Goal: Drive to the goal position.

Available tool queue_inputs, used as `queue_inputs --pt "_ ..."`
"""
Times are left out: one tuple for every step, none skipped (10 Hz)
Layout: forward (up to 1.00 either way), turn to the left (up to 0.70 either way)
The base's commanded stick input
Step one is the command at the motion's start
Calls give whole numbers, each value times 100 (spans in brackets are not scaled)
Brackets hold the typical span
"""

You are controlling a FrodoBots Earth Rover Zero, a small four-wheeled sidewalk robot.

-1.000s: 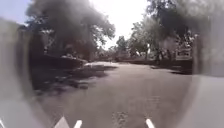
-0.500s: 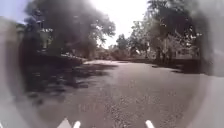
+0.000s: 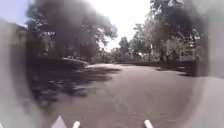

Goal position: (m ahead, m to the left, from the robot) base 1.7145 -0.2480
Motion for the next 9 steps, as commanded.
queue_inputs --pt "85 0" --pt "85 0" --pt "85 0" --pt "85 0" --pt "85 0" --pt "85 0" --pt "85 0" --pt "85 0" --pt "85 0"
